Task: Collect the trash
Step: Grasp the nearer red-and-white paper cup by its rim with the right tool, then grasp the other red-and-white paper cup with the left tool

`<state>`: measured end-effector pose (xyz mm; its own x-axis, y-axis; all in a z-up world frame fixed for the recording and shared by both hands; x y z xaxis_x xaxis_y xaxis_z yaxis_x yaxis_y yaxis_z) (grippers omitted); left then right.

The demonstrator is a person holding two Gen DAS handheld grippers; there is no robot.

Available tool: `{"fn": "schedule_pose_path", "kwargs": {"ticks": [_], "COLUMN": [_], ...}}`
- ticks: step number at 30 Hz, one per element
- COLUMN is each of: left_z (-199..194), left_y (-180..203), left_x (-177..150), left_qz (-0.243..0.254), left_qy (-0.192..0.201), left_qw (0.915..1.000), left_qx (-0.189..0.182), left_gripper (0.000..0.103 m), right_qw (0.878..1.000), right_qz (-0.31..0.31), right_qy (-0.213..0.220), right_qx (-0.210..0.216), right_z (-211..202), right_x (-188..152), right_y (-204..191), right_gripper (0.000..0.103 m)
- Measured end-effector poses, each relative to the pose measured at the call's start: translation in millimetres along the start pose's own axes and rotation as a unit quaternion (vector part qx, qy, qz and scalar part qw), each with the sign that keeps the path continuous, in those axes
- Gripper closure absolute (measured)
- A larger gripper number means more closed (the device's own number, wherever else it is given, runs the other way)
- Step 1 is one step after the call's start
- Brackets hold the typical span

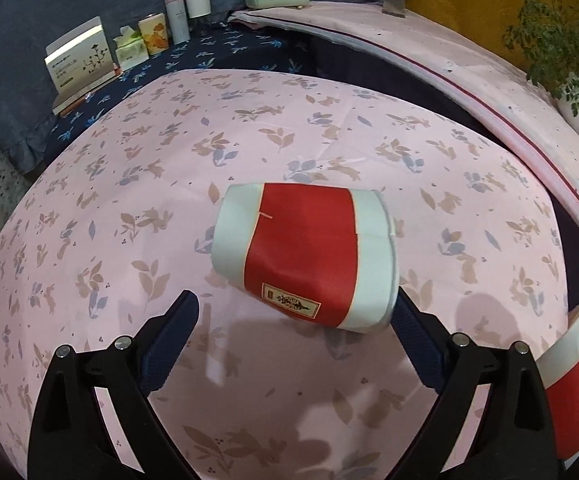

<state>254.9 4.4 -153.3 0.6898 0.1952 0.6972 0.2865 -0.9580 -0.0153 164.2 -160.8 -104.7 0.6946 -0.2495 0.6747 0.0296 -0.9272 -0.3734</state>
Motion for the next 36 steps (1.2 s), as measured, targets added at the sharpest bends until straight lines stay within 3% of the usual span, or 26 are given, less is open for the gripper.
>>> {"fn": "schedule_pose_path", "kwargs": {"ticks": [6,13,19,23,27,36], "left_z": [2.1,15.6,19.0,22.7,23.2,4.1], "left_y": [-38.7,-69.8,-77.9,-81.3,-87.3,-87.6], "left_x": [1.1,4.1,12.7,17.0,20.9,31.7], "left_qz": [-0.021,-0.037,-0.028,-0.025,-0.028,-0.014], "left_qy": [0.012,0.024,0.034,0.033,0.035,0.05], "left_qw": [0.9994,0.9989,0.999,0.9988,0.9982,0.9961], "left_qx": [0.026,0.015,-0.009,-0.028,-0.039,-0.071], "left_gripper": [0.018,0.037,0.063,0.089,0.095,0.1], "right_qw": [1.0,1.0,1.0,1.0,1.0,1.0], "right_qz": [0.012,0.012,0.007,0.007,0.005,0.005], "right_qy": [-0.005,-0.004,-0.009,-0.008,-0.005,0.003], "right_qx": [0.006,-0.007,-0.007,-0.009,-0.008,-0.001], "right_z": [9.5,23.1,40.4,51.8,60.3,70.5], "right_x": [-5.5,-15.4,-20.2,-18.6,-15.5,-6.8], "right_y": [-2.4,-17.4,-31.4,-37.9,-46.0,-63.3], "right_gripper": [0.1,0.1,0.1,0.1,0.1,0.1]}}
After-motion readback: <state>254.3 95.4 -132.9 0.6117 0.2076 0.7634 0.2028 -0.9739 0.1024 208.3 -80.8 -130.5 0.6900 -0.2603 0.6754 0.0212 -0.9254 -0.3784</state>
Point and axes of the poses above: each gripper's, at about its wrist camera, not at the fingertips, and z roughly the way its jaws point, y to its right, x to its top, the point moved 7 cm from there along z, roughly the way its jaws point, and after that the axes turned 10 degrees about y, right-handed, at the moved point
